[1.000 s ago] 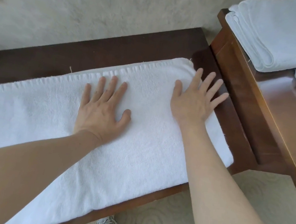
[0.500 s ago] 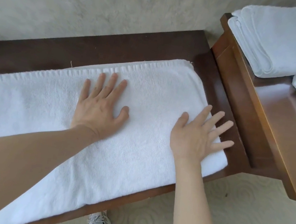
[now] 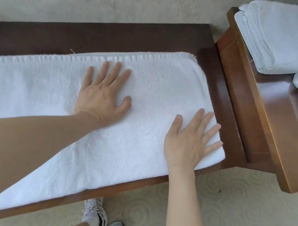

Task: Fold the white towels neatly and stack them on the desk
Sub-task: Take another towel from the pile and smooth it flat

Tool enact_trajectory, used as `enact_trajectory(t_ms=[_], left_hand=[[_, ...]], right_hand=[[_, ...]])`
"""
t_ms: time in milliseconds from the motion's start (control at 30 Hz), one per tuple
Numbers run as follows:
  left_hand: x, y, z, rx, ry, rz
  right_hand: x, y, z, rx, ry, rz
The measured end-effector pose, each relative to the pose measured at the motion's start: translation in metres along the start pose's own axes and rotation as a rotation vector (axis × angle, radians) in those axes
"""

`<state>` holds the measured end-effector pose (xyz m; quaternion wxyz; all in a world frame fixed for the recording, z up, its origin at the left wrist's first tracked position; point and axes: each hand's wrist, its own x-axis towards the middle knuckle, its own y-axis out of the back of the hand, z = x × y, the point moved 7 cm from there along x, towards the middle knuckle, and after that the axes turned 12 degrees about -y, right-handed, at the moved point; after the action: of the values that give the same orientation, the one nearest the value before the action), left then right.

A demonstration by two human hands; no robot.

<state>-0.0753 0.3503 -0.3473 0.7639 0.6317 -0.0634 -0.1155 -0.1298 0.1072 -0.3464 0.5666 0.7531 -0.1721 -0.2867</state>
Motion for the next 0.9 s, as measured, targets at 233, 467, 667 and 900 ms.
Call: enact_trajectory(t_ms=[233,467,667,900], left_hand=[[0.0,0.0,0.001,0.014,-0.002,-0.021],[0.0,-0.001,0.0,0.01,-0.008,-0.013],[0.0,-0.003,0.0,0.022,0.003,-0.017],[0.0,-0.002,0.0,0.013,-0.007,-0.013]], right_hand=[[-0.017,-0.023,-0.056,-0.125,0.462,0.03],[0.033,0.009,-0.003,-0.134,0.125,0.092],[0.053,-0.017,-0.123,-0.17,0.63,0.003],[0.125,0.006,-0.09,-0.176,0.21,0.045]])
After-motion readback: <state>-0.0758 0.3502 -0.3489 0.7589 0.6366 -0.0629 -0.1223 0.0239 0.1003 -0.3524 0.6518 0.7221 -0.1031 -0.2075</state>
